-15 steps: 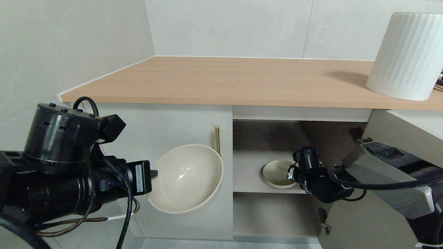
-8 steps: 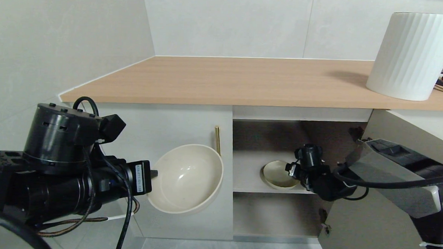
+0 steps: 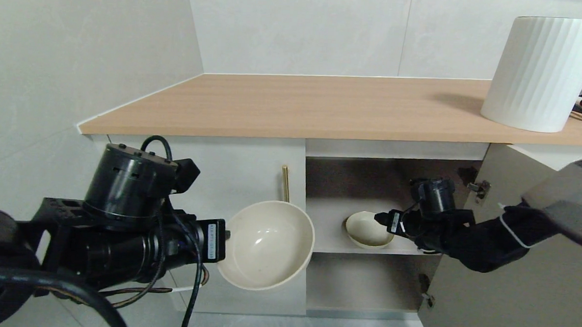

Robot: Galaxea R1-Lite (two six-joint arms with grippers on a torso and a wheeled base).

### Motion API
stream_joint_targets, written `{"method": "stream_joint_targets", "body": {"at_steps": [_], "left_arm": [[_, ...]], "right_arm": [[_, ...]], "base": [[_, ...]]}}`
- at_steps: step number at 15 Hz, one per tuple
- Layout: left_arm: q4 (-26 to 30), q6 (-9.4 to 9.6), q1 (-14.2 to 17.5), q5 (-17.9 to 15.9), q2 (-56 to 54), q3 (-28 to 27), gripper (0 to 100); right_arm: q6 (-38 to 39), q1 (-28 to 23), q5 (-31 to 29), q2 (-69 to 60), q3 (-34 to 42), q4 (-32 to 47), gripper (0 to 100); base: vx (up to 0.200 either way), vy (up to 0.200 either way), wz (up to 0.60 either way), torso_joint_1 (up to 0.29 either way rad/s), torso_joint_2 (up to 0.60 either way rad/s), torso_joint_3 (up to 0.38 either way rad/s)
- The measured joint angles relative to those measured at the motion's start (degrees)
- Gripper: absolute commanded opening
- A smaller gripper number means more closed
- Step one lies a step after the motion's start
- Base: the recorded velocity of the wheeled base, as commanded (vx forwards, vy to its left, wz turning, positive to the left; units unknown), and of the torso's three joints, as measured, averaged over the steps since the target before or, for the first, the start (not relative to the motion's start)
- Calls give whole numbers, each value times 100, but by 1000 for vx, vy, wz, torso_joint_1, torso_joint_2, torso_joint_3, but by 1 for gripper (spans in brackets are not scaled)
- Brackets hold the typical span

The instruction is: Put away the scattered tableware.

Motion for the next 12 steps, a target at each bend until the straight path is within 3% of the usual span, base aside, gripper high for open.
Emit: {"method": "stream_joint_targets", "body": {"at_steps": [3, 7, 12], "left_arm": [[-167, 126, -336, 207, 545, 9, 0], [-169, 158, -742, 386, 1067, 69, 0], [-176, 212, -1075, 514, 1141, 141, 0]], "right_arm": [[-271, 419, 529, -1342, 553, 759, 100], [-631, 1265, 1529, -2811, 761, 2681, 100], [-800, 1818, 1592, -3015, 767, 2949, 100]], "base": [[0, 0, 0, 0, 0, 0], [0, 0, 0, 0, 0, 0], [0, 0, 0, 0, 0, 0]]}}
